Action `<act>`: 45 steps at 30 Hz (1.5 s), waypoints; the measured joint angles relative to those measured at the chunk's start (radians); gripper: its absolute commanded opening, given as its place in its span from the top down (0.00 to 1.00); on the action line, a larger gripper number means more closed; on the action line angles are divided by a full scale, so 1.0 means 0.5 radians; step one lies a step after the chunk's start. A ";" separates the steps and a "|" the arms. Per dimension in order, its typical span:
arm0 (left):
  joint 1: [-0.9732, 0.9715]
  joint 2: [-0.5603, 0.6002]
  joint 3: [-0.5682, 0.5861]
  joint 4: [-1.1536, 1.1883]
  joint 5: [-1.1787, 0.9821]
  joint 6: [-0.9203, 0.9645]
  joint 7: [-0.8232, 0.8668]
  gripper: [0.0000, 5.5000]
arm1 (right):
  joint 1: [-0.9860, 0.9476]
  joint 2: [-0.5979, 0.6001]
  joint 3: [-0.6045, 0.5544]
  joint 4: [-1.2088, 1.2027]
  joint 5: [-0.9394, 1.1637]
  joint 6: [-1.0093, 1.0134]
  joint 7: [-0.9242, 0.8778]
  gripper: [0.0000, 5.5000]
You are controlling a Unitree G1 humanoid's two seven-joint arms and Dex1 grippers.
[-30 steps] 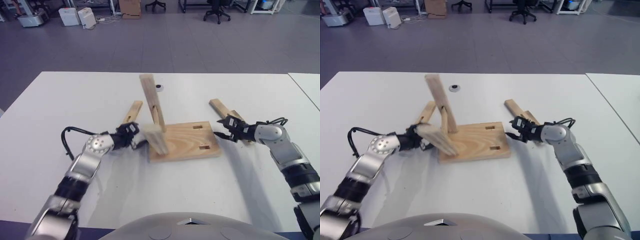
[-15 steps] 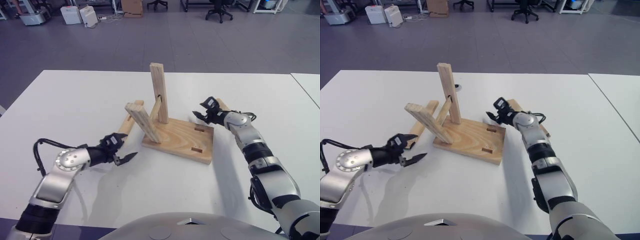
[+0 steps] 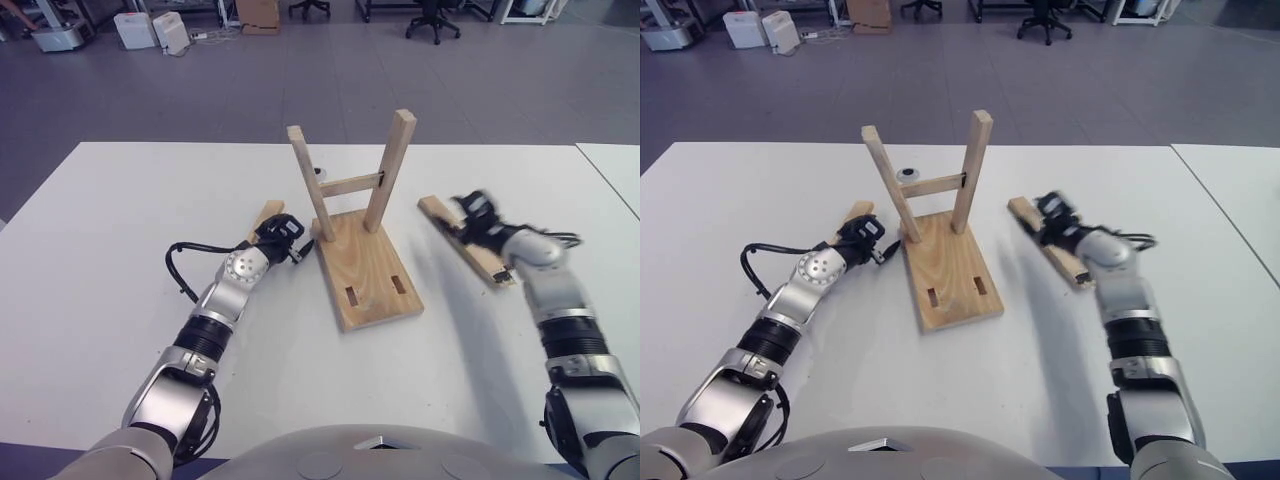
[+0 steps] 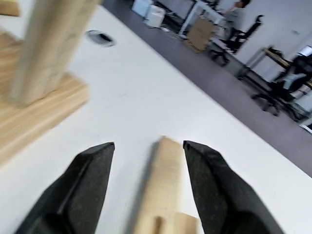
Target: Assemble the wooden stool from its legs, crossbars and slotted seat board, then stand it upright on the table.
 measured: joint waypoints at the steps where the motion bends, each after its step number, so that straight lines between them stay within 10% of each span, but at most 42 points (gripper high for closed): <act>1: 0.000 -0.014 0.021 -0.004 -0.023 -0.003 -0.016 0.23 | -0.001 -0.029 -0.085 0.024 0.055 0.029 -0.021 0.52; 9: 0.005 -0.143 0.114 0.127 -0.161 -0.034 -0.096 0.23 | -0.059 -0.073 -0.156 0.902 0.156 -0.226 0.297 0.52; 30: 0.112 -0.165 0.208 -0.189 -0.178 0.048 -0.141 0.23 | -0.055 -0.070 -0.206 0.988 0.296 -0.263 0.370 0.52; 39: 0.354 -0.071 0.267 -0.570 -0.232 0.226 -0.166 0.23 | -0.051 -0.073 -0.129 1.100 0.204 -0.270 0.362 0.76; 45: 0.168 -0.088 0.958 -1.386 -1.179 0.777 -0.054 0.23 | -0.089 -0.097 -0.373 0.599 0.328 -0.282 -0.018 0.76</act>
